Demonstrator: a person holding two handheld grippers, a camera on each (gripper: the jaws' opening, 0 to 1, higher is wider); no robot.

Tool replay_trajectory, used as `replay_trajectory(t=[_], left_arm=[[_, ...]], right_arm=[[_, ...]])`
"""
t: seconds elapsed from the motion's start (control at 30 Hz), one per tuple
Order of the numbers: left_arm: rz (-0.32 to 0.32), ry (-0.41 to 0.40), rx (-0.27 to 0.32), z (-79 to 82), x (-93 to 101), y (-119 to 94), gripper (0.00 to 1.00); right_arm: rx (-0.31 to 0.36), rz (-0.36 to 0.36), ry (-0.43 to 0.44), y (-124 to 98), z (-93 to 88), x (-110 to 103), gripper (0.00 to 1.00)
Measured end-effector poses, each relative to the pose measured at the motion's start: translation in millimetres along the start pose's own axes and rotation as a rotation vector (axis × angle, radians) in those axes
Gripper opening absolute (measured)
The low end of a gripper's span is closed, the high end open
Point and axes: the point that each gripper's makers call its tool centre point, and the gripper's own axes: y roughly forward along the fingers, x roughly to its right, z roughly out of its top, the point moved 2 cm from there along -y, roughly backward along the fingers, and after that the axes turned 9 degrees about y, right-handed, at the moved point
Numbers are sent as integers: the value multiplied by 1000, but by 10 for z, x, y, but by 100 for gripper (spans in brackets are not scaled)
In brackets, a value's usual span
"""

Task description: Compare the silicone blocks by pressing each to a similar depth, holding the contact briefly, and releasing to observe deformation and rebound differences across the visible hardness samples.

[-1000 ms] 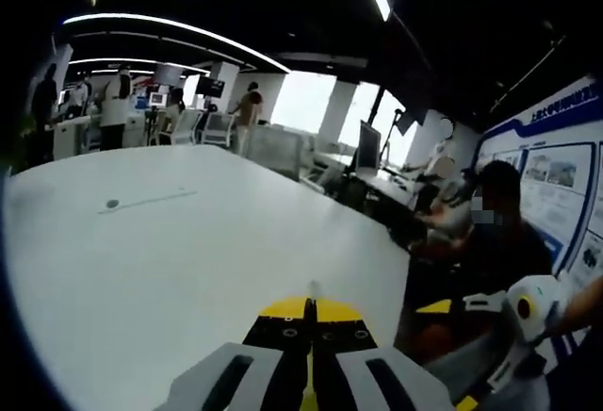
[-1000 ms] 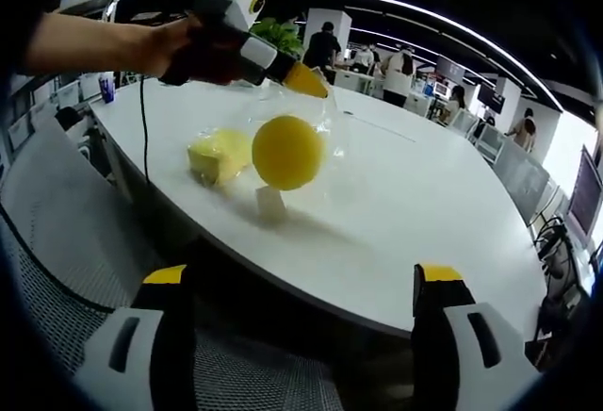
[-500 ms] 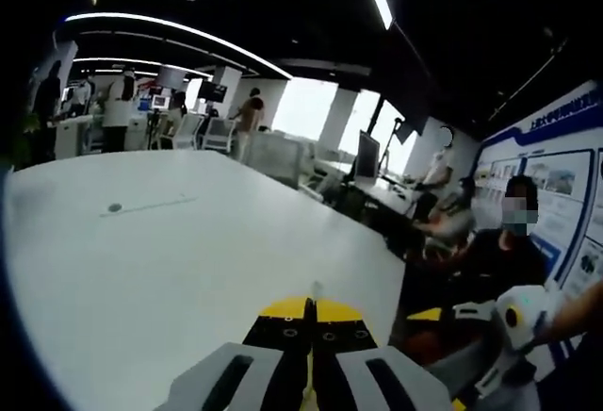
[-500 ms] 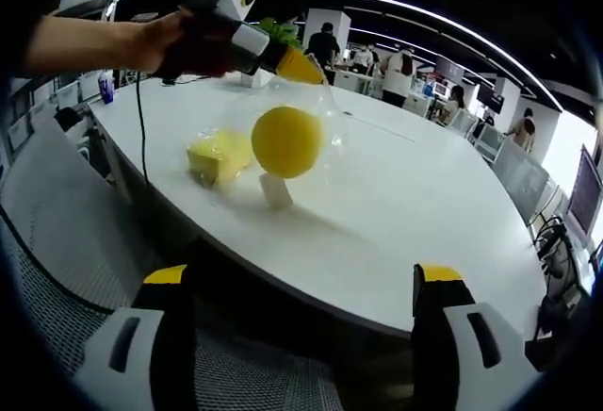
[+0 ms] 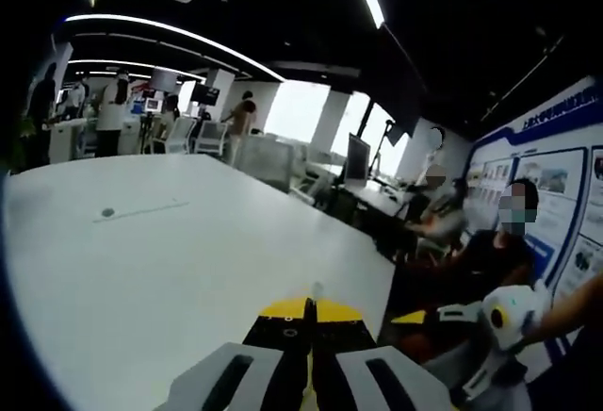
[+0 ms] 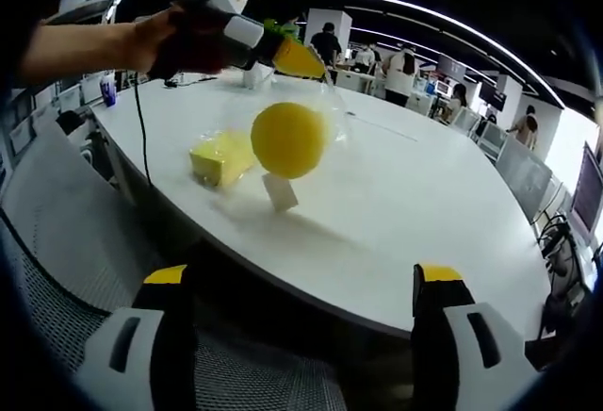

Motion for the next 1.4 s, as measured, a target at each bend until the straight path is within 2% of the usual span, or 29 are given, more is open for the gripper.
replay_trajectory(t=[0.07, 0.17, 0.3, 0.43, 0.5, 0.53, 0.57, 0.67, 0.8, 0.83, 0.87, 0.9, 0.97, 1.1, 1.17, 1.2, 1.23, 1.33, 1.4], left_arm=[[-8, -17, 16, 52, 34, -27, 0], [-13, 2, 18, 97, 83, -76, 0], [-27, 4, 31, 165, 111, -175, 0], [-54, 19, 47, 288, 246, -283, 0], [-82, -7, 57, 333, 317, -324, 0], [-76, -8, 69, 362, 332, -361, 0], [-87, -11, 73, 379, 361, -382, 0], [-104, -11, 87, 430, 452, -444, 0], [-133, -39, 116, 489, 558, -505, 0], [-166, -79, 122, 520, 631, -530, 0], [-157, -75, 136, 553, 640, -555, 0], [-175, -88, 143, 580, 680, -576, 0], [-195, -77, 155, 637, 775, -624, 0], [-235, -48, 165, 723, 980, -705, 0], [-263, -42, 174, 773, 1079, -758, 0], [-267, -37, 180, 796, 1107, -778, 0], [-299, -46, 179, 819, 1165, -805, 0], [-297, -43, 189, 856, 1182, -835, 0], [-304, -53, 200, 872, 1200, -860, 0]], right_arm=[[-5, -15, 5, -11, -3, 23, 90], [11, -42, 42, -44, 51, 95, 82], [60, -43, 90, -95, 246, 219, 82], [134, 9, 109, -156, 529, 231, 80], [152, 25, 106, -178, 620, 225, 80], [163, 36, 112, -179, 656, 208, 80], [173, 49, 137, -180, 688, 191, 79], [222, 130, 242, -198, 806, 82, 80], [259, 218, 284, -216, 888, -35, 79], [296, 247, 295, -238, 944, -67, 78], [306, 250, 304, -245, 961, -66, 77], [325, 286, 320, -265, 1002, -97, 77], [343, 316, 347, -285, 1049, -113, 74], [398, 461, 405, -375, 1176, -237, 73], [454, 547, 410, -473, 1286, -315, 74], [466, 568, 417, -500, 1321, -335, 72], [482, 591, 416, -537, 1366, -357, 68], [499, 650, 385, -617, 1434, -444, 59], [494, 662, 352, -649, 1449, -505, 51]])
